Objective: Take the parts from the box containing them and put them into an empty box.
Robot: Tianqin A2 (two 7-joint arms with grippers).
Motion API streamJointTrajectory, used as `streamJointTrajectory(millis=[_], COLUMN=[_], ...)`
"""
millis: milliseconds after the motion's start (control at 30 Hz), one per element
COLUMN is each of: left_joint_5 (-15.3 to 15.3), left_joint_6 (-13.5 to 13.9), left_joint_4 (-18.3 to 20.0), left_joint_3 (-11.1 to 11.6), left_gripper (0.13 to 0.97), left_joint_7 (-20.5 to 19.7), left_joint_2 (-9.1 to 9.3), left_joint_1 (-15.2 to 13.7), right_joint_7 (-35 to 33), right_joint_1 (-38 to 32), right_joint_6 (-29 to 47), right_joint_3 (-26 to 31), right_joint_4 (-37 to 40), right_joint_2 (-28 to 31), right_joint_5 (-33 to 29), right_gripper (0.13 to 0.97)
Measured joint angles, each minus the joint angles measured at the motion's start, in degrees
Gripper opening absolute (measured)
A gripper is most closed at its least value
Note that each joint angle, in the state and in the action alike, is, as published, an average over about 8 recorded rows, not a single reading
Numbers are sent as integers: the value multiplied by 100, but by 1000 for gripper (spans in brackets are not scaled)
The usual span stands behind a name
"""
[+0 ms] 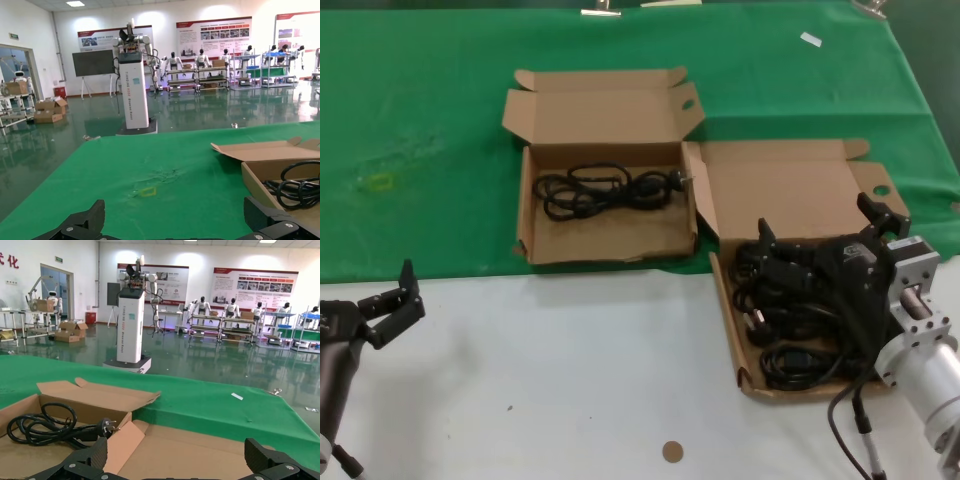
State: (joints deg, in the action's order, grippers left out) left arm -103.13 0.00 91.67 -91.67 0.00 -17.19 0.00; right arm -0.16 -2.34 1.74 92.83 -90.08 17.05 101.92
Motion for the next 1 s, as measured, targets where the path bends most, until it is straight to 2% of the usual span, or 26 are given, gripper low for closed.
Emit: streamJointTrajectory(millis=[1000], left_joint_5=[0], left_joint_6=[0], left_joint_4=[0], left_joint_3=[0], left_gripper=[966], left_joint_7=[0], left_joint_2=[0], left_joint_1=[0], right_joint_7=[0], right_joint_1=[0], right_joint_6=[0], right_joint_3=[0], right_joint_4=[0], right_joint_2=[0], right_joint_5=[0], right_gripper=[966])
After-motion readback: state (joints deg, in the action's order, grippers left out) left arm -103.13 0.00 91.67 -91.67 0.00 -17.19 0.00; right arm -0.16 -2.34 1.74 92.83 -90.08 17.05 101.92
